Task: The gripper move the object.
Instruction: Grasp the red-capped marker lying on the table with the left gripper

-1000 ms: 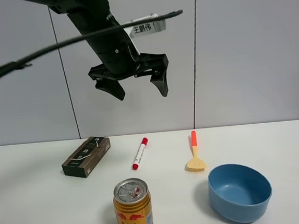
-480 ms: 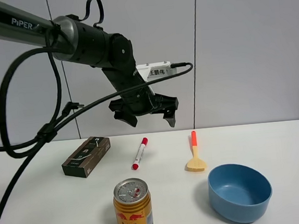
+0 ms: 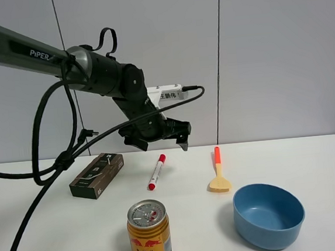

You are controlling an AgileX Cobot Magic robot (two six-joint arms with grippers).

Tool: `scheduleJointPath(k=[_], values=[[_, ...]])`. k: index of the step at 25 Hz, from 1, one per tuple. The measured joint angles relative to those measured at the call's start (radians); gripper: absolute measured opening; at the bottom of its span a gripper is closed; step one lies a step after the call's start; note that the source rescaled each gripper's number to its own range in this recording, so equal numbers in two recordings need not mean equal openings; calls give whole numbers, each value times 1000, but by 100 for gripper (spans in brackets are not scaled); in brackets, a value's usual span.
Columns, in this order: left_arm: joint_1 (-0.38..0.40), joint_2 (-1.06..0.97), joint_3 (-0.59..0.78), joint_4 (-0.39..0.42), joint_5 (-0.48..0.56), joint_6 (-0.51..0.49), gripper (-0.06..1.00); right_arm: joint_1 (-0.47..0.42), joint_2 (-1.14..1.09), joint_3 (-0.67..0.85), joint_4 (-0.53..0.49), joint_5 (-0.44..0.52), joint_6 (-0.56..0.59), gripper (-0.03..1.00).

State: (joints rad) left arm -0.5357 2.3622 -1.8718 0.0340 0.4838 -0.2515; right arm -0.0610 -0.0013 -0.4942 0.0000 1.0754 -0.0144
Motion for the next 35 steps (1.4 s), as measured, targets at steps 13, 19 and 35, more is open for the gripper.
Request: scheduleJointPath(k=[13,19,35], values=[[30,80,-1,44,-34,0,100,0,0,0,0,0,0,100],[36,97,-2,44,-57,0,100,0,0,0,0,0,0,100],[52,124,-2,50,-65,1,93,0,0,0,0,0,0,100]])
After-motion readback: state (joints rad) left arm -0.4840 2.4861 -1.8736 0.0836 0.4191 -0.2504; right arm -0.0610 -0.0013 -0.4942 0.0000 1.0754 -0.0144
